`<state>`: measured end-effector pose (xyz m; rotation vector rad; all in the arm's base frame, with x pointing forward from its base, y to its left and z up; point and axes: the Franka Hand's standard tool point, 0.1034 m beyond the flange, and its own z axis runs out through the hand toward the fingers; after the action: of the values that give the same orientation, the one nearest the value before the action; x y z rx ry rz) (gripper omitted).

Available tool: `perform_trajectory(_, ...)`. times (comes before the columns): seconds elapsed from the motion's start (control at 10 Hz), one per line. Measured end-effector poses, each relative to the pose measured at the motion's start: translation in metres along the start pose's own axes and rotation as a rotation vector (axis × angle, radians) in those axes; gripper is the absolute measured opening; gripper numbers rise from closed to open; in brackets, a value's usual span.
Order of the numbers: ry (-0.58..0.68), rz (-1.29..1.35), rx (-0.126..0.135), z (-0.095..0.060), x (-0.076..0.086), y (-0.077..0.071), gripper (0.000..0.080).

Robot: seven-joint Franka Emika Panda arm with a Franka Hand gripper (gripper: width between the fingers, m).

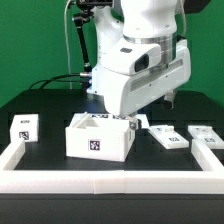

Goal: Assemble cabinet

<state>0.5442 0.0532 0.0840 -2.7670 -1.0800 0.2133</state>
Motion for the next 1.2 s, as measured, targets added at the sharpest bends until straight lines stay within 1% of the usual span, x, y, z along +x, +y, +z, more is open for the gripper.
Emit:
perform_trajectory(0.5, -0.001, -0.001, 0.000, 0.000, 0.000, 0.000, 0.0798)
perform_trajectory(0.6, 0.000, -0.014, -0.007, 0.000, -0.001, 0.000, 0.0798)
perform_trajectory(0.7, 0.014, -0.057, -0.034, 0.000, -0.007, -0.004, 0.0798)
perform_trajectory(0.8, 0.030, -0.118, -0.067, 0.001, -0.018, -0.011, 0.0798)
perform_trajectory(0.9, 0.044, -0.178, -0.097, 0.006, -0.033, -0.020, 0.0798)
perform_trajectory(1.0, 0.053, -0.257, -0.125, 0.011, -0.045, -0.026, 0.0798)
perform_trajectory(1.1, 0.060, -0.359, -0.162, 0.017, -0.057, -0.033, 0.0798)
perform_trajectory(1.2, 0.053, -0.482, -0.201, 0.022, -0.064, -0.036, 0.0798)
